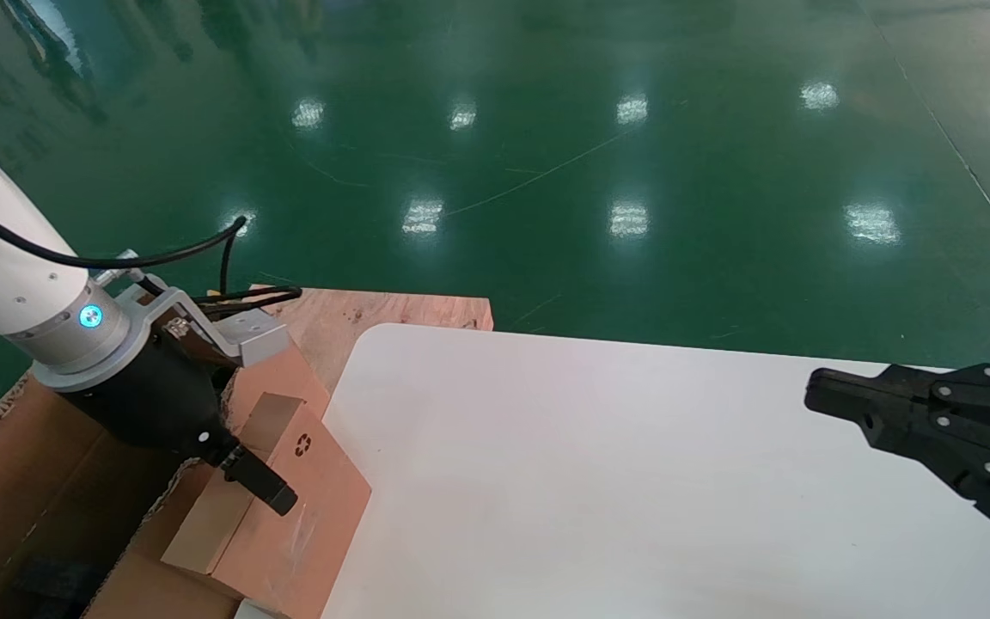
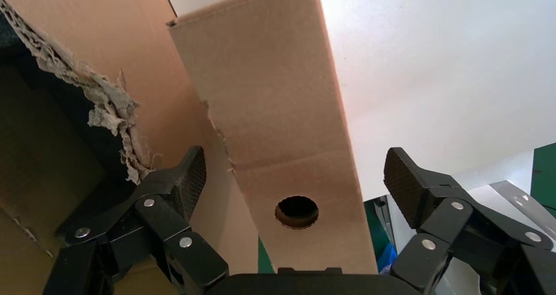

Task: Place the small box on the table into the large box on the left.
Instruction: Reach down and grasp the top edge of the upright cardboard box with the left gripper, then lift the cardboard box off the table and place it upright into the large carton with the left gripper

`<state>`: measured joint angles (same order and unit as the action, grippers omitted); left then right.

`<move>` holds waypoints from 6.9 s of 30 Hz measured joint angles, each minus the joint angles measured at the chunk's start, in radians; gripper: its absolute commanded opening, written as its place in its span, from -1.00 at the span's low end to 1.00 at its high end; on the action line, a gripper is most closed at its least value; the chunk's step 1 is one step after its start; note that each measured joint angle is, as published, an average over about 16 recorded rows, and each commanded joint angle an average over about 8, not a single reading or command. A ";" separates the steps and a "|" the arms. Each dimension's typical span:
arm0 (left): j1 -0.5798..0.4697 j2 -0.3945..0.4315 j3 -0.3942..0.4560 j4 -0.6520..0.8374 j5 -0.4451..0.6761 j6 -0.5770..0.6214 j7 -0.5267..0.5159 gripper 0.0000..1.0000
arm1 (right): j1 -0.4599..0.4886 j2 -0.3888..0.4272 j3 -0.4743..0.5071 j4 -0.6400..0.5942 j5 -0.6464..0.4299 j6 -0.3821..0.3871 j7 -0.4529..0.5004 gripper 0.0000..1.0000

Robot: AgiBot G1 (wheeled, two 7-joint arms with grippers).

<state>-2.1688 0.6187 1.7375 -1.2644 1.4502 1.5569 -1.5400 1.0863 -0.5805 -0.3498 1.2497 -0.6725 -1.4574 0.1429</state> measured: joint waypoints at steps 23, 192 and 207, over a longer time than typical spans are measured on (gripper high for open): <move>-0.006 0.003 0.017 0.000 0.002 -0.004 0.000 -1.00 | 0.000 0.000 0.000 0.000 0.000 0.000 0.000 1.00; -0.192 -0.169 0.601 0.340 0.165 -0.306 0.095 1.00 | 0.000 0.000 -0.001 -0.001 0.001 0.001 -0.001 1.00; -0.199 -0.171 0.601 0.330 0.171 -0.305 0.098 1.00 | 0.000 0.000 -0.001 -0.001 0.001 0.001 -0.001 1.00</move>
<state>-2.3675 0.4478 2.3389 -0.9341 1.6213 1.2520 -1.4417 1.0859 -0.5801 -0.3504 1.2491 -0.6717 -1.4565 0.1423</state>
